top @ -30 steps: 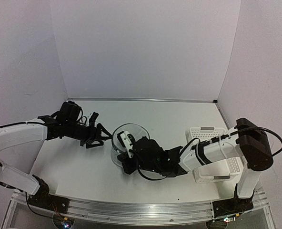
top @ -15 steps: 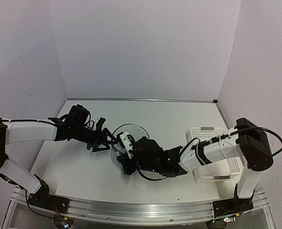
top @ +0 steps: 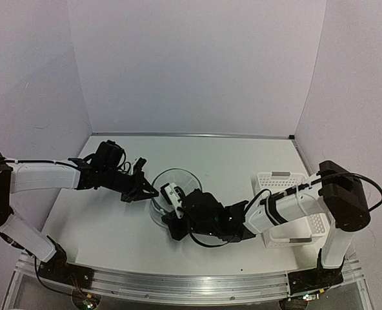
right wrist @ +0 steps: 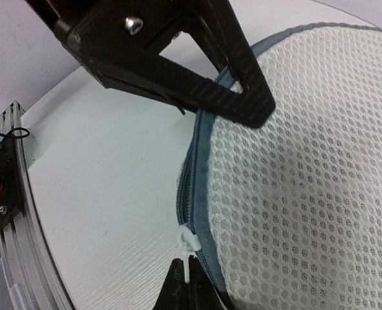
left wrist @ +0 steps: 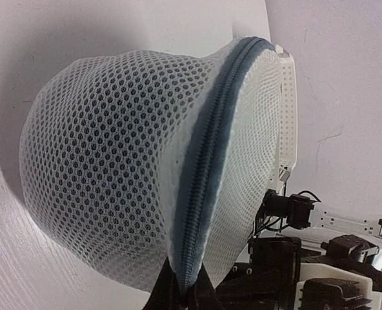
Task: Unzip the laundry bag and remove the bra
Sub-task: Hold the laundry bag at the center of the board, then unzip the zipper of the laundry bag.
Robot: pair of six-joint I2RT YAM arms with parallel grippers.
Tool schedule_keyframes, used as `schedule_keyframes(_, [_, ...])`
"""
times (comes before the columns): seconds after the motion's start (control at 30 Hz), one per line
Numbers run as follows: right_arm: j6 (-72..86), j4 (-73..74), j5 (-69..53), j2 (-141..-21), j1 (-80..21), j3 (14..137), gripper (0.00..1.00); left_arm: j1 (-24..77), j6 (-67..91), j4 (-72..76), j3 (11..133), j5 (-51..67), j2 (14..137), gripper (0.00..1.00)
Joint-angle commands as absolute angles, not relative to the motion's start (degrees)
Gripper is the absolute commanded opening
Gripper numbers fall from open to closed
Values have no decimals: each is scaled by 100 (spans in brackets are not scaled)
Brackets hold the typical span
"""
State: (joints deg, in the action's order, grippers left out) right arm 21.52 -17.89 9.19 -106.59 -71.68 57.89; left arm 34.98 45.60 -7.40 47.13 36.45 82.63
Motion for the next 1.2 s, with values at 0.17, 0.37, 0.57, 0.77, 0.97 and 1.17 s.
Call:
schedule_keyframes(0.17, [2452, -1924, 1123, -9948, -7189, 5114, 0, 3480, 4484, -492, 4952, 3669, 8223, 0])
schedule_keyframes(0.37, [2540, -1925, 1464, -9472, -7168, 4546, 0, 3489, 4451, -478, 4930, 3734, 8218, 0])
schedule_keyframes(0.57, [2583, -1898, 1582, -9045, -6849, 4062, 0, 3514, 4306, -475, 4951, 3847, 8152, 0])
schedule_keyframes(0.77, [2536, -1848, 1496, -8798, -6573, 3860, 0, 3550, 4273, -473, 4980, 3911, 8156, 0])
schedule_keyframes(0.97, [2391, -1828, 1267, -8810, -6549, 3910, 0, 3577, 4289, -475, 5022, 3837, 8160, 0])
schedule_keyframes(1.17, [2135, -2181, 186, -8931, -6548, 3871, 5, 3601, 4201, -450, 4973, 3765, 8216, 0])
